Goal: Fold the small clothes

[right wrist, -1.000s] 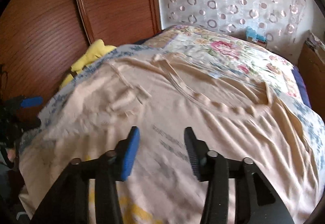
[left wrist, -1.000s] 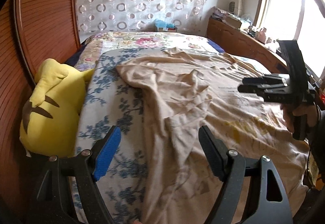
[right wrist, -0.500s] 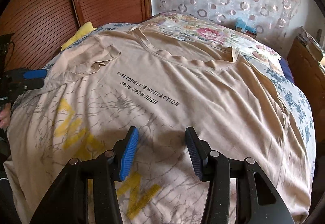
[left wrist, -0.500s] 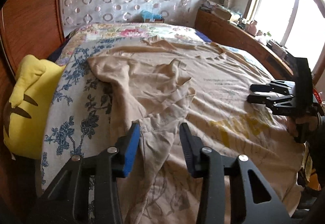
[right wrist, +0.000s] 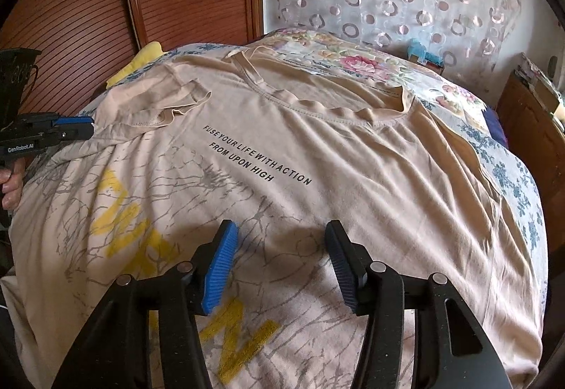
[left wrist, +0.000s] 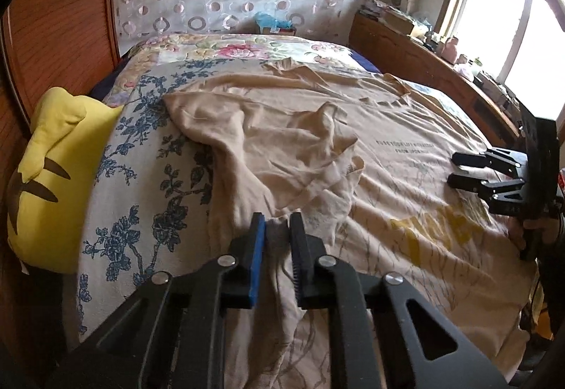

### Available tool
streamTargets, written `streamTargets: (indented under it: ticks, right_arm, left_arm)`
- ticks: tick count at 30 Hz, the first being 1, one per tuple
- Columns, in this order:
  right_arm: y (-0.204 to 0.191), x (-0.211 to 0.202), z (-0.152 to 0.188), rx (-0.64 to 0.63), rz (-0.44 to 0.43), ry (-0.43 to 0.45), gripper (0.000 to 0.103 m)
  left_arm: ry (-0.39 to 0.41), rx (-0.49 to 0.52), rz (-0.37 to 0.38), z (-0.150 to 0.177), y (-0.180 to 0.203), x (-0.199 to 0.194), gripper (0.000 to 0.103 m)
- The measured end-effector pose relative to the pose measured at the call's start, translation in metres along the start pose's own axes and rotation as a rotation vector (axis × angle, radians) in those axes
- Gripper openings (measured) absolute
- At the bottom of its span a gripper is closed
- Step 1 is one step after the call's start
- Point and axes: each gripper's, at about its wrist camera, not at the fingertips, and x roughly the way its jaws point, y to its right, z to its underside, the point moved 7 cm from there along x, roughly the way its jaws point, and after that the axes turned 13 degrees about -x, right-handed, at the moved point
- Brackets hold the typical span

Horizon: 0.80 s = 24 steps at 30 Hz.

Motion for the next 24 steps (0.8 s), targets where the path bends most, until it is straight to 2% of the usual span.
streamTargets:
  ticks: [5,10,17,24]
  right_arm:
    - [0.001,-0.001,0.000,0.000,-0.003,0.000,0.056]
    - [0.001,-0.001,0.000,0.000,-0.004,0.000,0.057]
    - [0.001,-0.001,0.000,0.000,-0.005,0.001,0.057]
    - [0.000,0.000,0.000,0.000,-0.007,0.001,0.058]
  left_arm:
    - [0.023,0.032,-0.001,0.002,0.007,-0.006,0.010]
    - [0.035,0.064,0.033,0.009,0.023,-0.018,0.010]
    - [0.006,0.080,0.084,0.025,0.049,-0.020,0.010]
    - [-0.019,0.081,0.090,0.032,0.060,-0.021,0.014]
